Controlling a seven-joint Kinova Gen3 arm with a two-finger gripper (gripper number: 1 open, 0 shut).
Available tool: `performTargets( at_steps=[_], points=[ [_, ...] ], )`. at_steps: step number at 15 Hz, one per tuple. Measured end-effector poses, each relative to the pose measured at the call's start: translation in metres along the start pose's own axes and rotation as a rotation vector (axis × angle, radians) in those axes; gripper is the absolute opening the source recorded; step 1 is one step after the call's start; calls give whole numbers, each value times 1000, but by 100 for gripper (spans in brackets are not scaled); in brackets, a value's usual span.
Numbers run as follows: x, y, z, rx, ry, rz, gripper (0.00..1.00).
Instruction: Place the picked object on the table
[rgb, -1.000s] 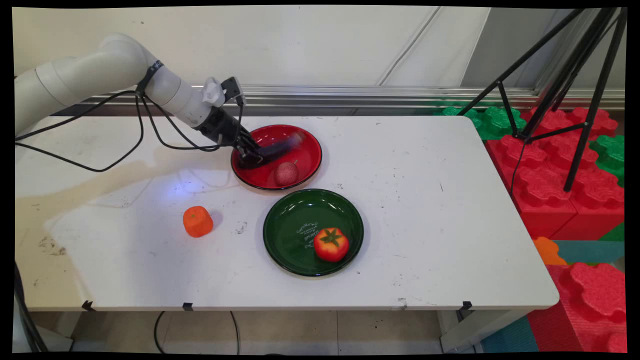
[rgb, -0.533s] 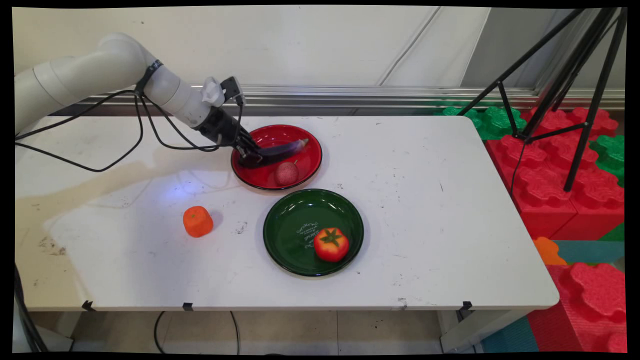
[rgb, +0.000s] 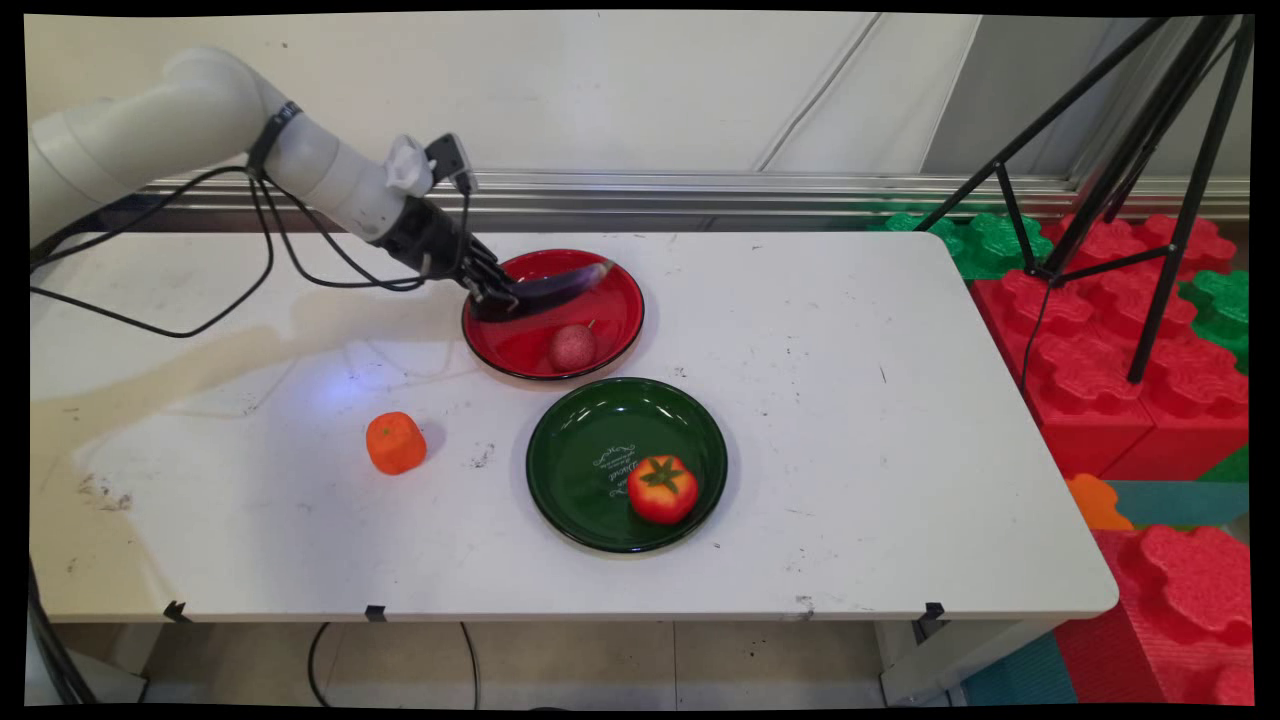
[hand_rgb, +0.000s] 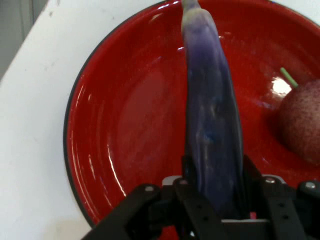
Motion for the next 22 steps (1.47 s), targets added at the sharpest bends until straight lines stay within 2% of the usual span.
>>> performTargets(
  at_steps=[6,11,16,22],
  points=[
    [-6,4,-51,0,35,47,0],
    [-23,8,-99,-16,41,105,0],
    [-44,13,-129,-41,16,164,0],
    [-82,21,-149,-78,-49,211,0]
  ],
)
